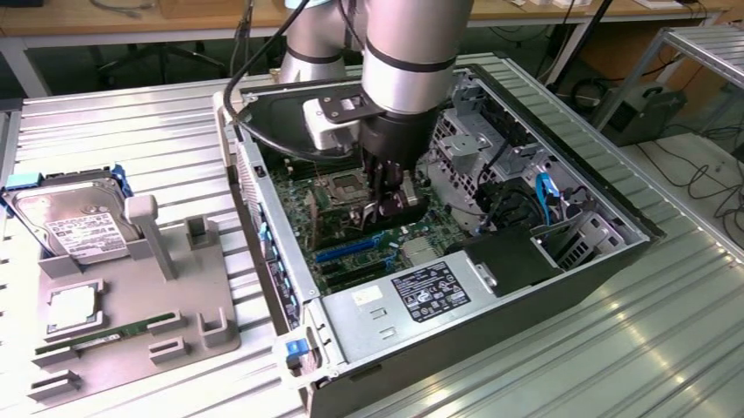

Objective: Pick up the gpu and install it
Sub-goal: 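Insert the gpu into the slot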

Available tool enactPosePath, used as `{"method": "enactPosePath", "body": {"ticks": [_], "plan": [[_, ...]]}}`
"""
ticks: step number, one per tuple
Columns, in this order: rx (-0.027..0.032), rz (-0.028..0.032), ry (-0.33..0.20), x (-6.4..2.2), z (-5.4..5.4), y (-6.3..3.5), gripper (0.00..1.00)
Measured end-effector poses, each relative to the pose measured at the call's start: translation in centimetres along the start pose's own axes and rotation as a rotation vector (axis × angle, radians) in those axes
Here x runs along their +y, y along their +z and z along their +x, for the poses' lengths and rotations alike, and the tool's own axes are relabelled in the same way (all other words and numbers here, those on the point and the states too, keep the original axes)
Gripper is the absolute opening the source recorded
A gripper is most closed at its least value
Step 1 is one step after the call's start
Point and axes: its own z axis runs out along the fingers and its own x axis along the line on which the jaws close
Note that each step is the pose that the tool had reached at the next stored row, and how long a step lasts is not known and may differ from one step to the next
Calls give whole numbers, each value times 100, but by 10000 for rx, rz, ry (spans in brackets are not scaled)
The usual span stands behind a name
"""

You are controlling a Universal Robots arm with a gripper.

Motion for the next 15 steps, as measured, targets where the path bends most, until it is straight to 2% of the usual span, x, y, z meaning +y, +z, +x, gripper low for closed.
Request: {"method": "enactPosePath", "body": {"ticks": [1, 2, 3, 4, 5, 6, 15], "plan": [[2, 0, -6, 113, -52, 110, 26], [5, 1, -6, 219, -59, 141, 26], [10, 1, -6, 265, -66, 164, 26], [10, 0, -7, 272, -66, 166, 26], [21, -321, -5, 270, -66, 172, 26], [25, -345, 0, 273, -66, 170, 26], [25, -343, -1, 265, -66, 225, 26]]}}
